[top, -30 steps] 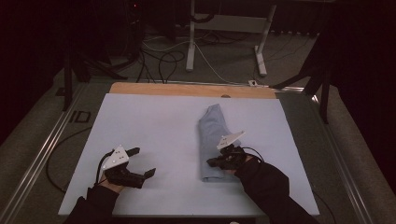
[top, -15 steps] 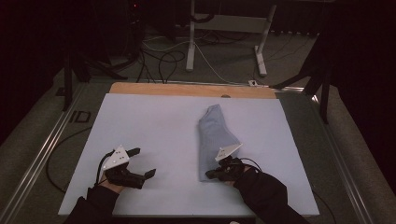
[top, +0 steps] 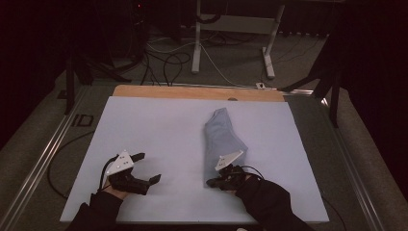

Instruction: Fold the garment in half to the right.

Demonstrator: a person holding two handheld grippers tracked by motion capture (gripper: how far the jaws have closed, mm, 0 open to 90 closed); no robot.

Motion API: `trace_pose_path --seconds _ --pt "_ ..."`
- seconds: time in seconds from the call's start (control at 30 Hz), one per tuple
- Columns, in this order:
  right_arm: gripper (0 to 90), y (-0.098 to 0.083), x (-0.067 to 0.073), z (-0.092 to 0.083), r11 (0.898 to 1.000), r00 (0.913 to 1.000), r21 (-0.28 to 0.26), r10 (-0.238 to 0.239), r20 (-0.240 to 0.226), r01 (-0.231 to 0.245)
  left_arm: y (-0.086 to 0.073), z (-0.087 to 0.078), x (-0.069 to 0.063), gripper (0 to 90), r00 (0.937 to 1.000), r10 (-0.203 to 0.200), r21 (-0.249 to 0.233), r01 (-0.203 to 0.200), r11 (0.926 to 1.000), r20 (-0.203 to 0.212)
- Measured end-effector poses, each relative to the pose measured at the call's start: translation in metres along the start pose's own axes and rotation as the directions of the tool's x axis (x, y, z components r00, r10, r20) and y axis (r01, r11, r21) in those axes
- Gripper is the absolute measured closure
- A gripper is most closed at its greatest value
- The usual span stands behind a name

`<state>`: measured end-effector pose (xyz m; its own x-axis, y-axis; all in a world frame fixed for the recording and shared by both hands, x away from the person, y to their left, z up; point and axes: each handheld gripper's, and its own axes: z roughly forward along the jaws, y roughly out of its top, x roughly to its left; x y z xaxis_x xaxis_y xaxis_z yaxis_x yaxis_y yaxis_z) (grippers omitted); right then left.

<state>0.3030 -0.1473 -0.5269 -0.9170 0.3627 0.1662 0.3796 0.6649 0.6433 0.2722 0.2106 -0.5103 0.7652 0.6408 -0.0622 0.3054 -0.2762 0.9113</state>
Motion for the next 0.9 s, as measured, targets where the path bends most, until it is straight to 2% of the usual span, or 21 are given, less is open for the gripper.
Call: trace_pose_path --seconds 0.07,0.33,0.4,0.5,0.63,0.8,0.9 --pt "90.0 -0.001 -0.001 0.0 1.0 0.9999 -0.008 0.015 -0.006 -0.015 0.0 0.0 0.0 0.6 1.0 0.0 -0.001 0.0 1.0 0.0" --pt "90.0 -0.003 -0.001 0.0 1.0 0.9999 -0.014 0.01 -0.006 -0.01 0.0 0.0 -0.001 0.6 1.0 0.003 0.002 -0.003 1.0 0.002" --pt "90.0 -0.002 0.0 0.0 1.0 0.9998 -0.014 0.02 -0.004 -0.02 0.0 0.0 -0.001 0.6 1.0 0.001 0.001 -0.001 1.0 0.0" --pt "90.0 -0.002 -0.001 -0.002 0.999 0.9987 -0.024 0.044 -0.025 -0.045 0.001 -0.002 0.0 0.6 1.0 0.008 -0.002 -0.008 1.0 -0.001" --pt "90.0 0.003 -0.003 -0.014 0.998 0.9999 -0.066 0.005 -0.016 -0.006 0.002 -0.006 0.001 0.6 0.9999 0.005 -0.011 -0.005 0.9999 -0.01" --pt "90.0 0.009 -0.009 -0.035 0.991 0.9996 -0.131 0.022 0.019 -0.019 0.002 -0.007 0.002 0.6 0.9999 0.01 -0.011 -0.01 0.9999 -0.013" --pt "90.0 0.01 -0.013 -0.043 0.989 0.9993 -0.15 0.013 0.035 -0.007 0.002 -0.008 0.002 0.6 0.9998 0.012 -0.007 -0.012 0.9999 -0.014"
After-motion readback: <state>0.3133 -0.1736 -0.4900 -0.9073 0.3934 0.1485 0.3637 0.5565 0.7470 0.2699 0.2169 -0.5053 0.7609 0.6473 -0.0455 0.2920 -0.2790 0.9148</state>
